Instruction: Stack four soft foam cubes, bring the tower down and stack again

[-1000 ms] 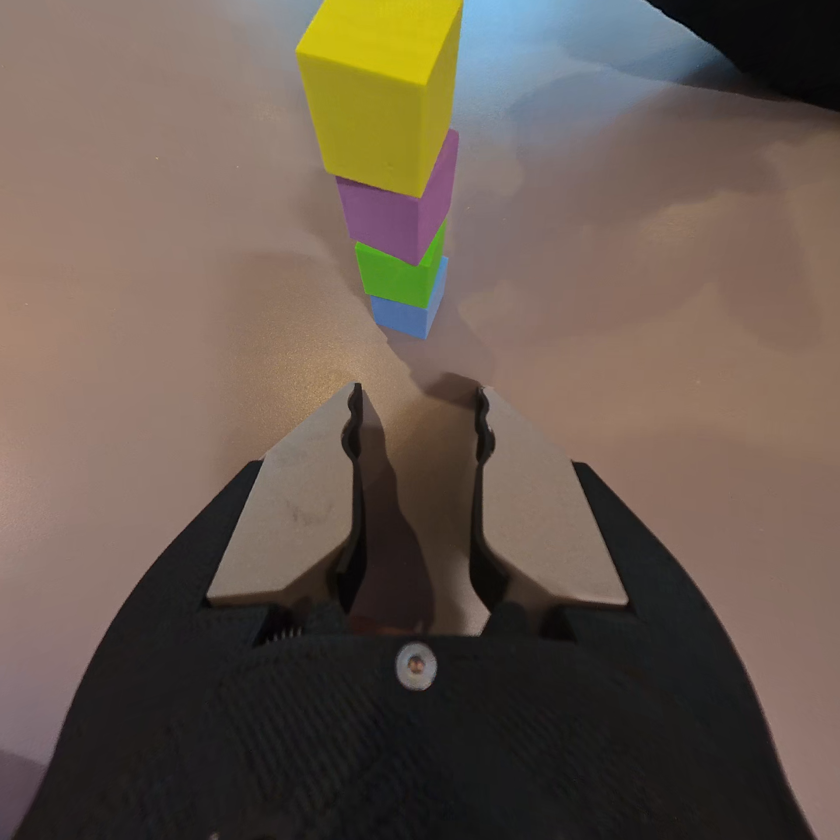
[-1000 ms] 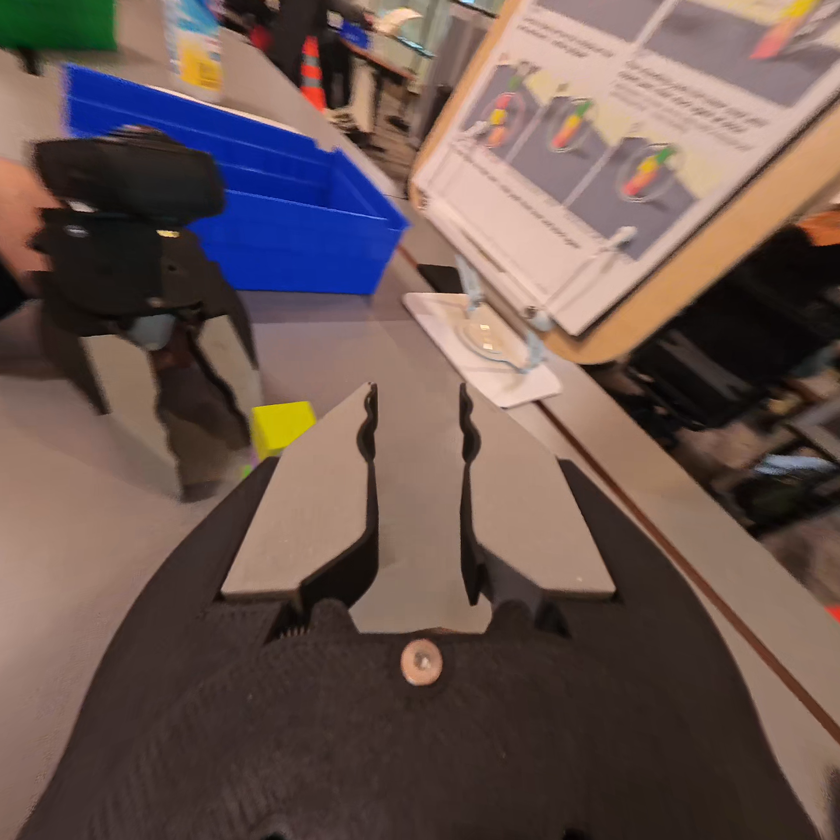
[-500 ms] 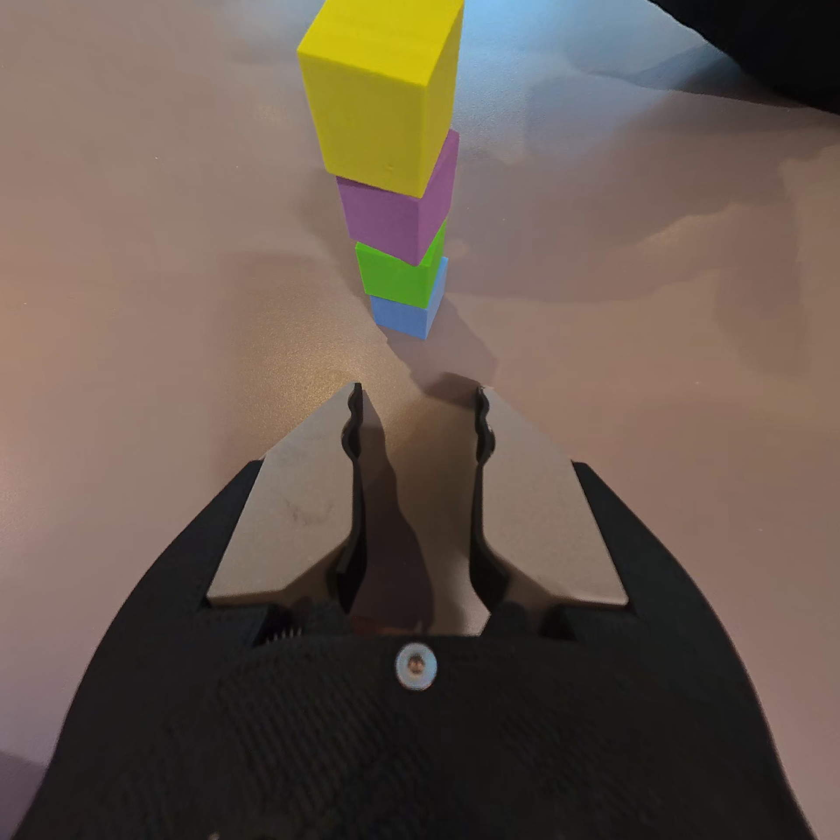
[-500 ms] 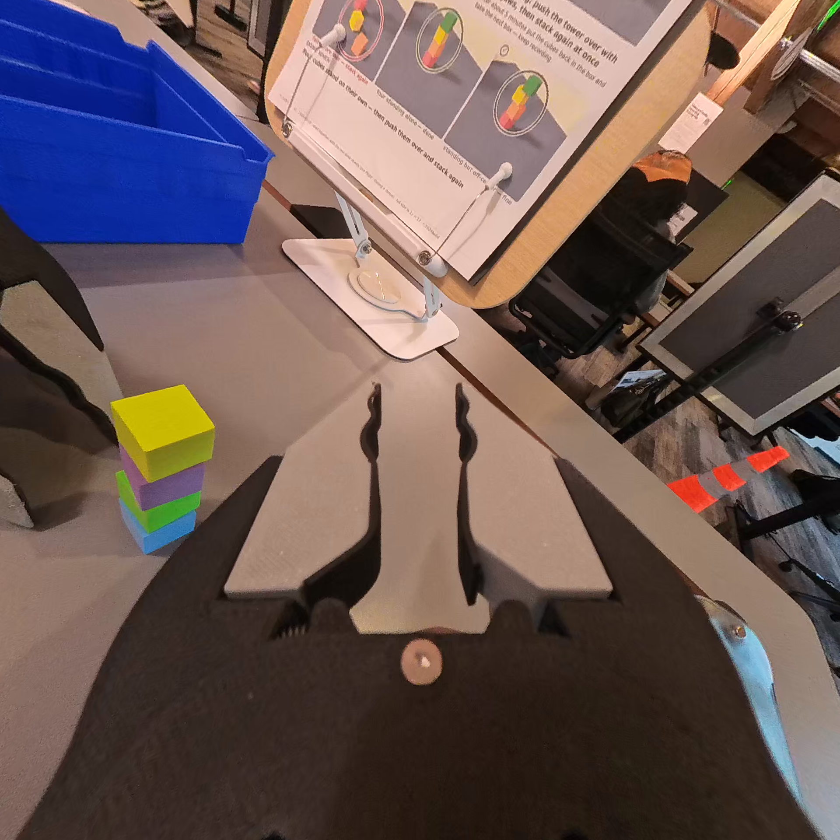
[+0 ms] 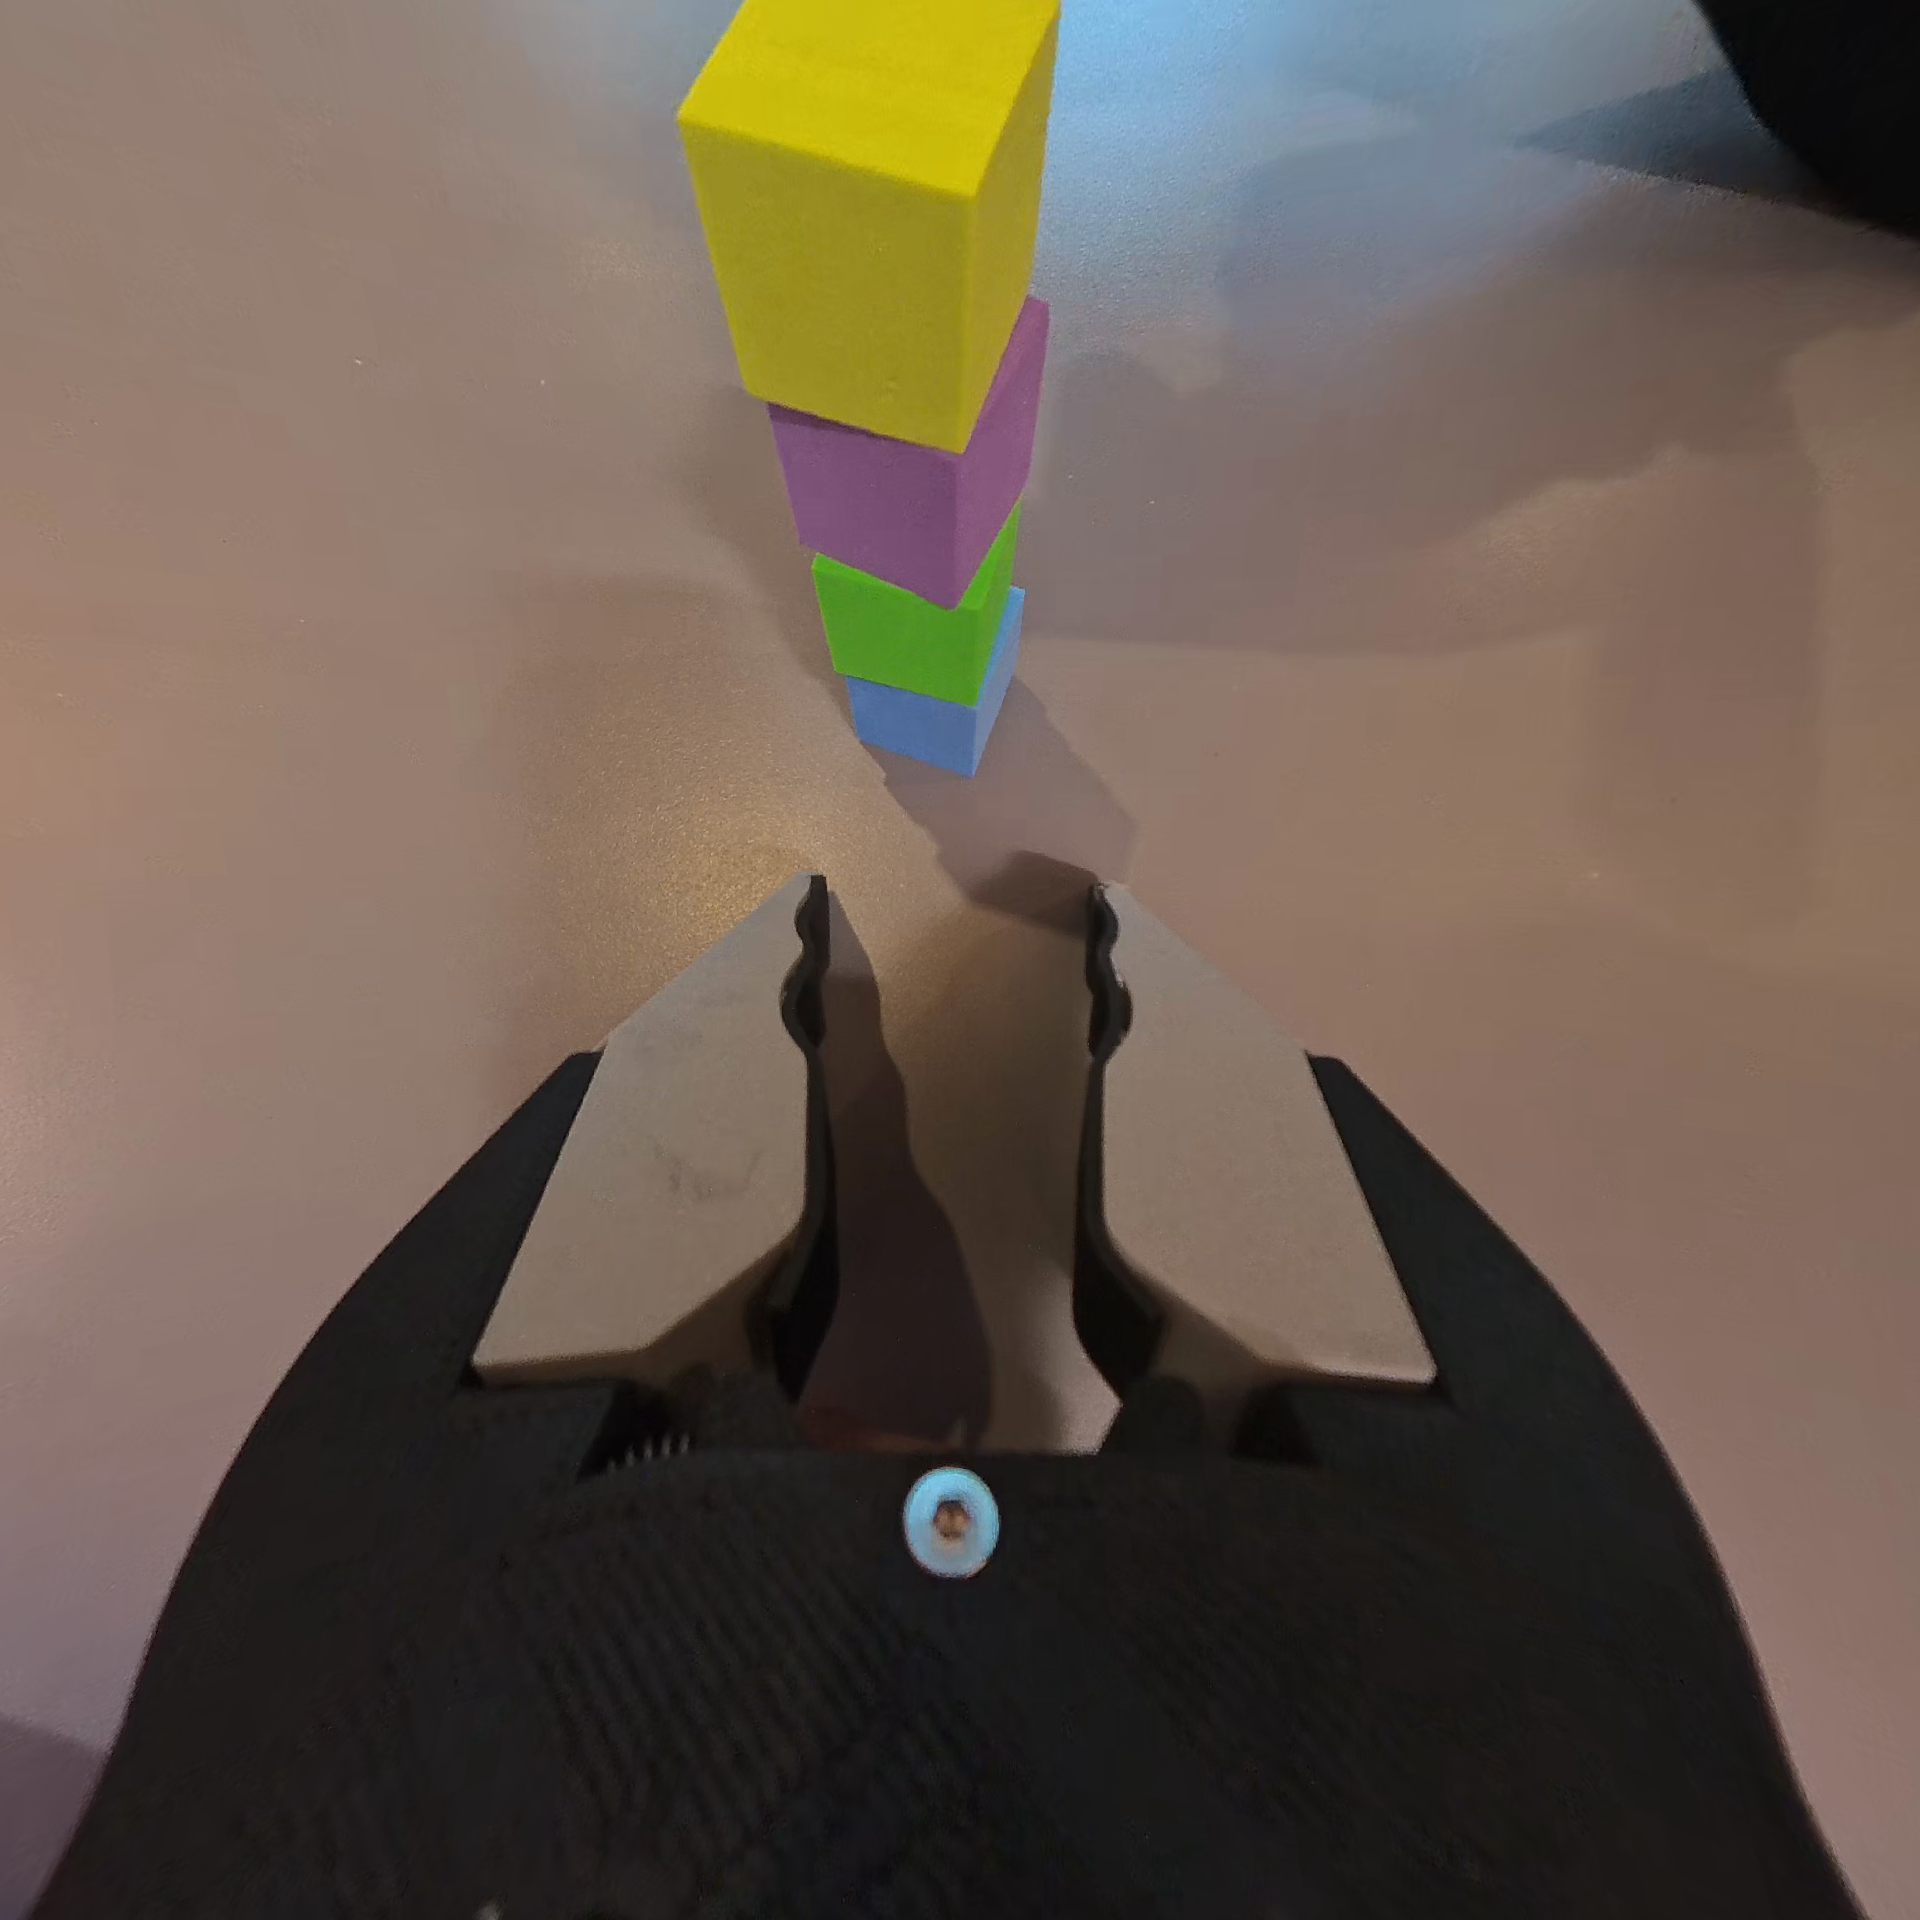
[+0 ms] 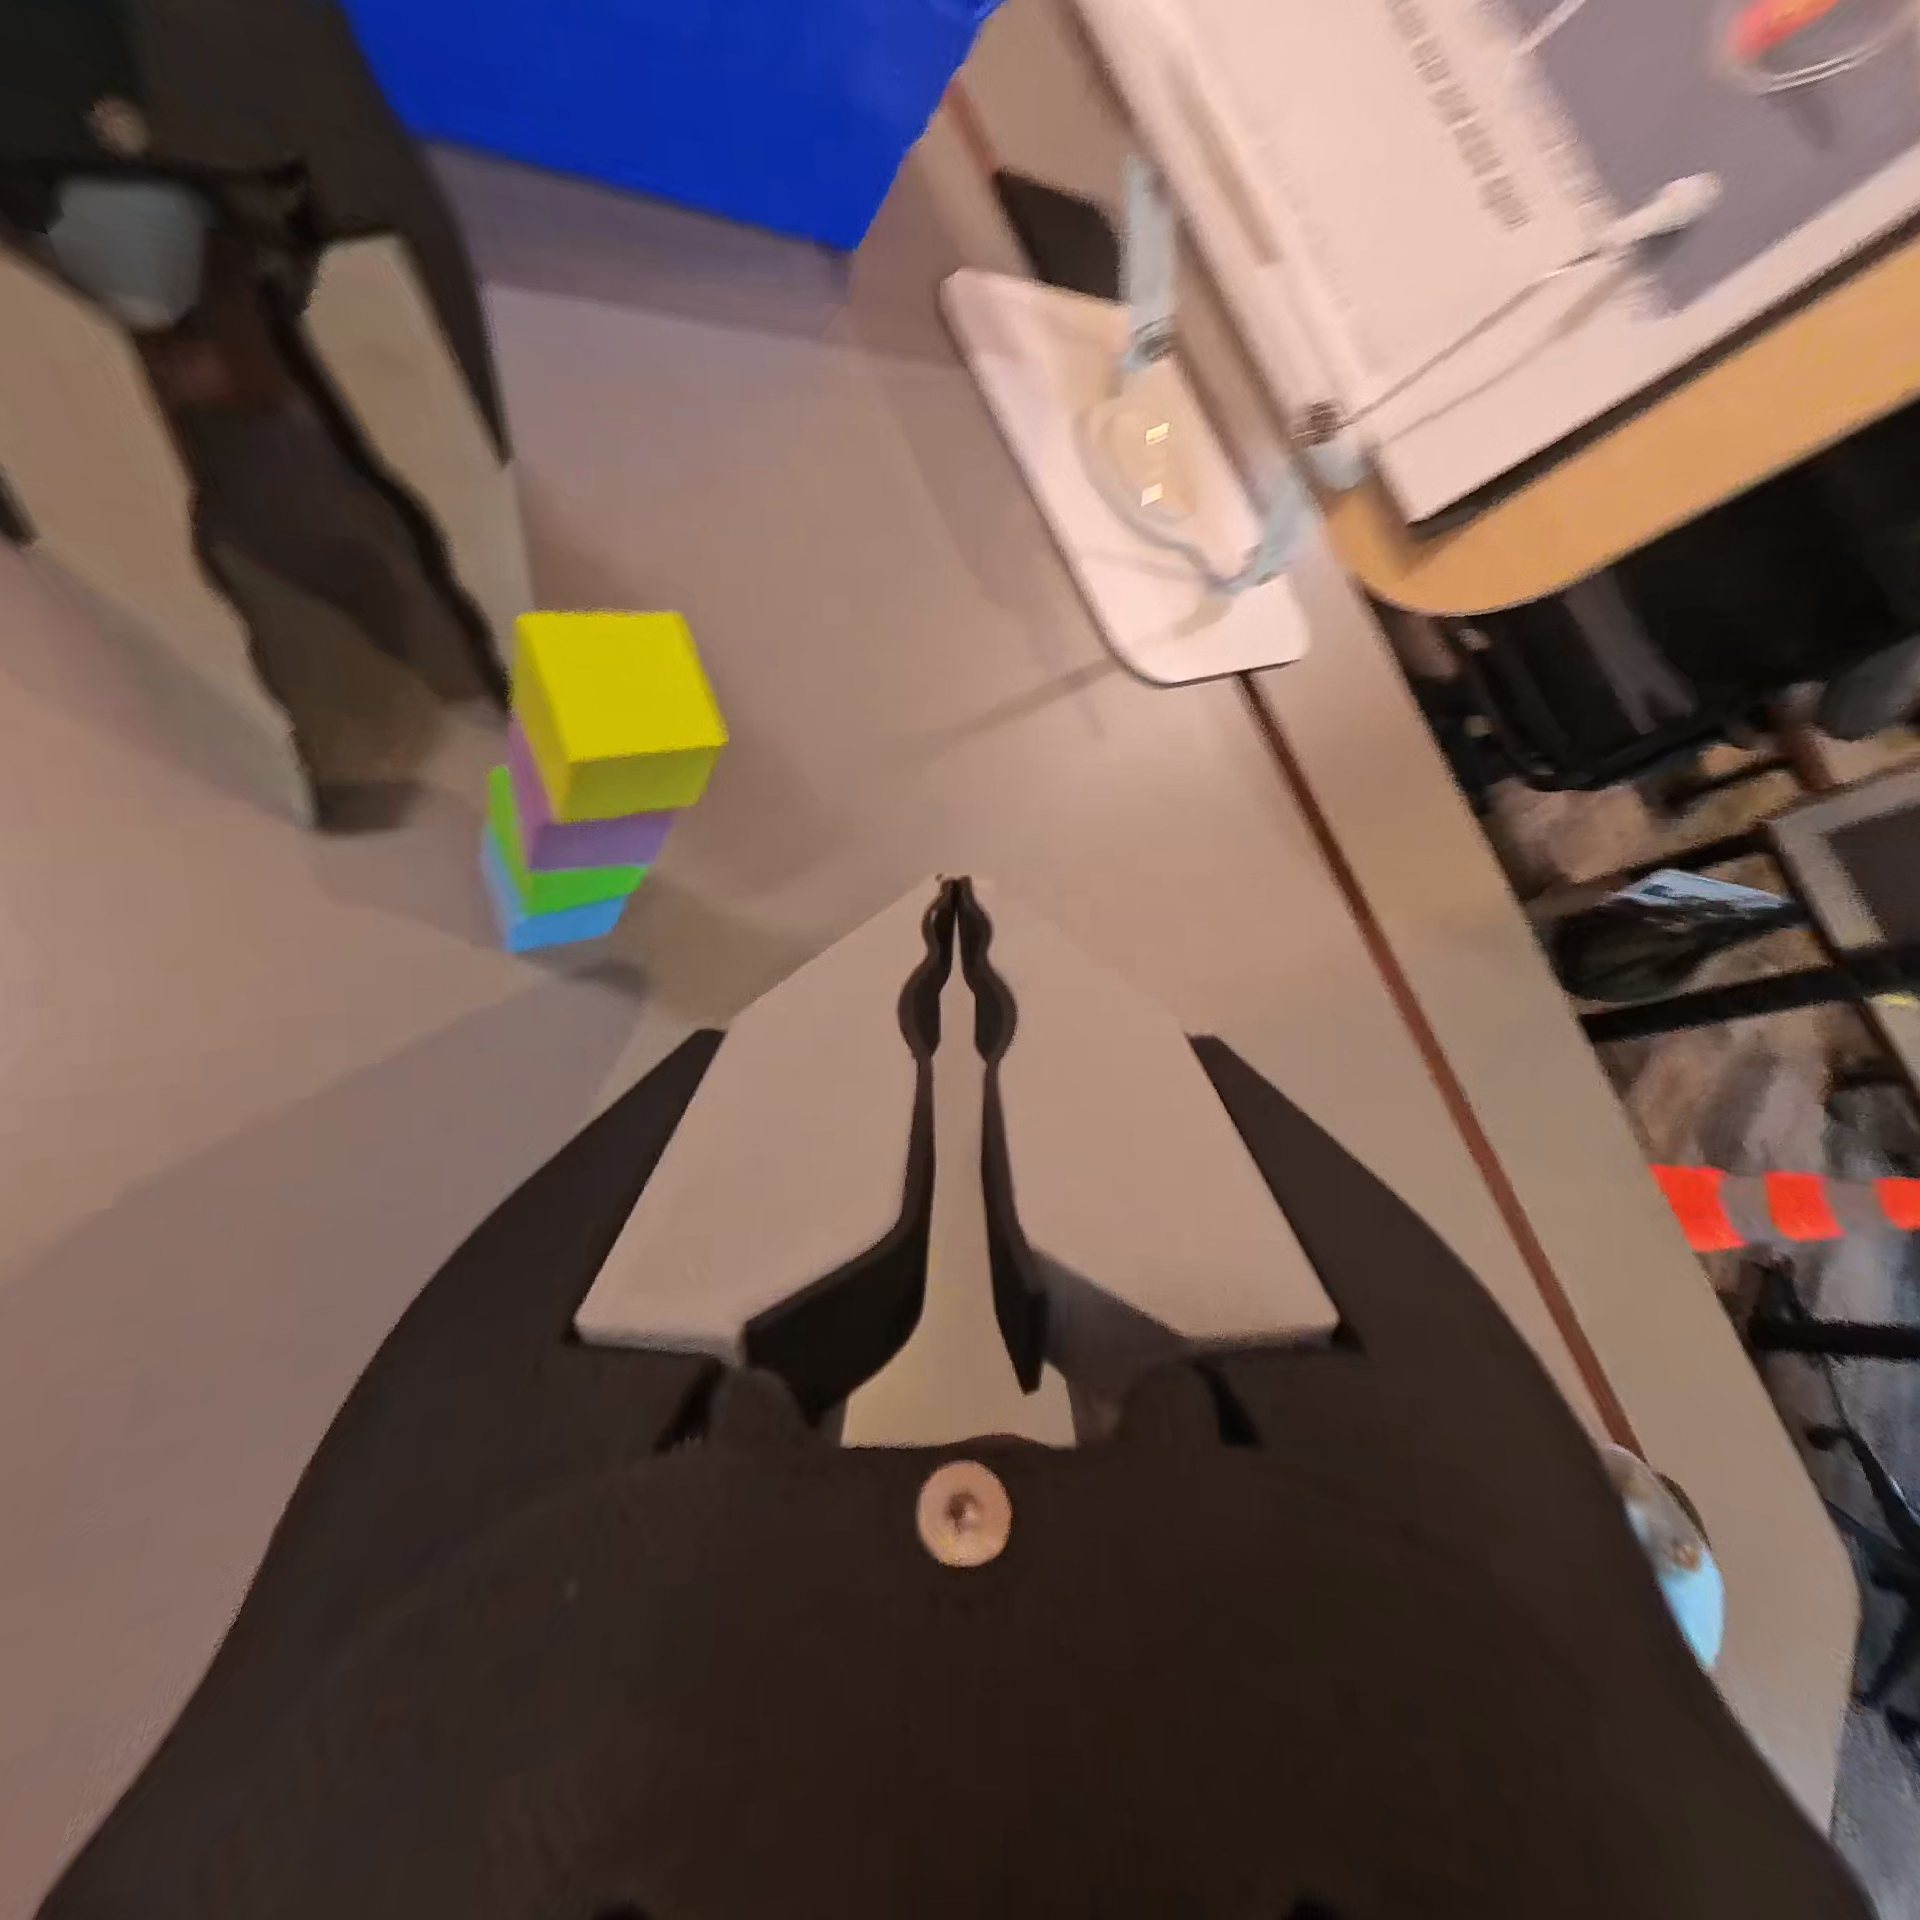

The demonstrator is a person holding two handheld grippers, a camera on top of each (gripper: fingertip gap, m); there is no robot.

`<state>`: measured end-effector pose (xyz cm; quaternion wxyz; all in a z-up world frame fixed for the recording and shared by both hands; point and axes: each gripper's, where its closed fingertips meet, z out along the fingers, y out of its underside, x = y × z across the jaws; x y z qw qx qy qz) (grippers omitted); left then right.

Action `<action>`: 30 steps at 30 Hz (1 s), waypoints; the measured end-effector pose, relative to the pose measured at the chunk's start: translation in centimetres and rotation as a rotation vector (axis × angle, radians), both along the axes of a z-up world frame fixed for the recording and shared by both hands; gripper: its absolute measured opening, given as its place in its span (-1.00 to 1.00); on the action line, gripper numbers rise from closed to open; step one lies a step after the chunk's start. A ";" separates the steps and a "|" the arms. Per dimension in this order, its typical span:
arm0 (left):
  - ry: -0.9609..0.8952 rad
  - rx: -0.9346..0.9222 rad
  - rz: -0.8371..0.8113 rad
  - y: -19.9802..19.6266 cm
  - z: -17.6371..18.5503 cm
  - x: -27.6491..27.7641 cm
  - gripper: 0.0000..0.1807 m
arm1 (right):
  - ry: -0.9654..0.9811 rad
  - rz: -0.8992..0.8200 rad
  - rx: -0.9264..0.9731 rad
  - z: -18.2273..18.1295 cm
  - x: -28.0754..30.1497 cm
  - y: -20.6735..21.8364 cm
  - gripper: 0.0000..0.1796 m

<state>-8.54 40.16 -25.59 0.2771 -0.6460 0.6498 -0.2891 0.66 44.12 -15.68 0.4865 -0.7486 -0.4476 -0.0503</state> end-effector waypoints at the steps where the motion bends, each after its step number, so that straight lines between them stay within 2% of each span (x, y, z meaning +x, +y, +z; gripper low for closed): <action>1: 0.000 0.000 0.000 0.0 0.0 0.0 -0.47 | -0.026 0.041 -0.041 -0.8 -0.4 -0.6 -1.00; 7: 0.000 -0.001 0.000 0.0 0.0 0.0 -0.47 | -0.128 0.346 -0.346 -5.5 -3.5 -6.4 -1.00; 13: 0.000 0.000 0.000 0.0 0.0 0.0 -0.47 | 0.024 0.665 -0.466 -4.3 -7.7 -12.1 -1.00; 16: 0.000 -0.001 0.000 0.0 0.0 0.0 -0.47 | 0.094 0.741 -0.520 -3.8 -8.8 -13.4 -1.00; 20: 0.000 0.000 0.001 0.0 0.0 0.0 -0.47 | 0.035 0.673 -0.585 -6.7 -8.8 -12.1 -1.00; 23: 0.000 0.001 0.001 0.0 0.0 0.0 -0.47 | 0.050 0.411 -0.436 -7.3 -8.4 -6.2 -1.00; 26: 0.000 0.001 0.001 0.0 0.0 0.0 -0.47 | 0.087 0.200 -0.331 -6.4 -6.2 -2.0 -1.00; 30: 0.000 0.000 0.001 0.0 0.0 0.0 -0.47 | 0.195 0.204 -0.215 -3.1 -5.3 -1.6 -1.00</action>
